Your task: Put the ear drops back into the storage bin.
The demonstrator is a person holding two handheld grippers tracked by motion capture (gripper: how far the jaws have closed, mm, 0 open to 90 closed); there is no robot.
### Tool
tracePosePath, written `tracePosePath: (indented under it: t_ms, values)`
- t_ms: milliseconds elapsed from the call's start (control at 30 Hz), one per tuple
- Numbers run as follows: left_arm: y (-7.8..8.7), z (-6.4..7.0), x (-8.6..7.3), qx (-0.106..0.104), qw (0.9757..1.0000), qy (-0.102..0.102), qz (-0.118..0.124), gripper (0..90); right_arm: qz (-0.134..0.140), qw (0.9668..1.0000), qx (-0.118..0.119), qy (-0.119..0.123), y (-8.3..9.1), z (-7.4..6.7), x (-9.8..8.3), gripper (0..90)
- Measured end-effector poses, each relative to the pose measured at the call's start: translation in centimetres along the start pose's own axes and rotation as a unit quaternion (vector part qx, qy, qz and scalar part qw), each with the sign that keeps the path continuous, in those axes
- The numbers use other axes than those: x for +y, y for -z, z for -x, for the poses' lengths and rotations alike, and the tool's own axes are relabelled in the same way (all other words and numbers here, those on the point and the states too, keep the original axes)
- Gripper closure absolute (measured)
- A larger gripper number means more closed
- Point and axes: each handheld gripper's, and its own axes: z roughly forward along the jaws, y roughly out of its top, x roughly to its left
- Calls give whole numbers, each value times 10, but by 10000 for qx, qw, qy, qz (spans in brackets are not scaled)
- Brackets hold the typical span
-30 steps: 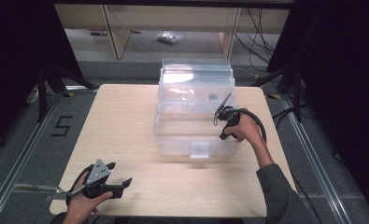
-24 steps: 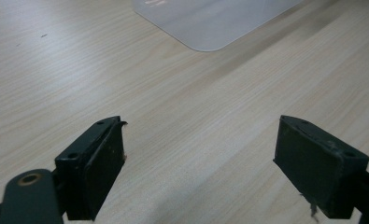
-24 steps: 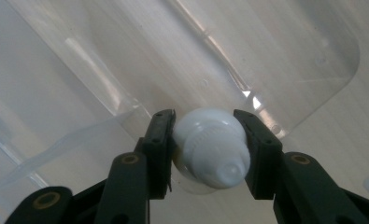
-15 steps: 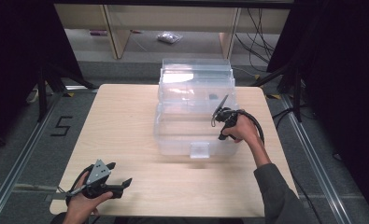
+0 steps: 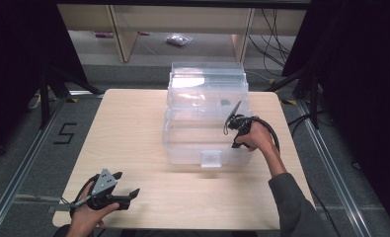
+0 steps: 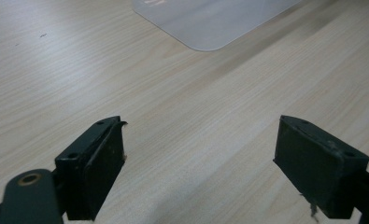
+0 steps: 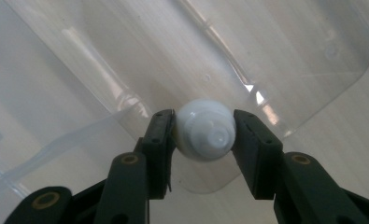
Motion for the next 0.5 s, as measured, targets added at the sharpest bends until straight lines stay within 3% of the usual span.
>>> tracePosePath:
  t_ms: [167,267,300,367,400,500]
  values:
    - [0,0,0,1,10000,10,11,154,-1,10000,-82,-10,1,0,1,548]
    - [0,0,0,-1,10000,8,8,154,111,9996,-135,-205,3,0,0,468]
    - [0,0,0,-1,10000,11,10,155,145,9997,-154,-75,4,2,0,443]
    - [0,-1,0,2,10000,-17,-26,155,236,9997,-95,-72,6,2,-2,395]
    - [0,-1,0,-8,10000,-17,-19,155,218,9993,-85,-279,10,-2,-2,377]
    - [0,0,0,-9,10000,8,24,155,537,9984,-166,-68,18,-3,-4,362]
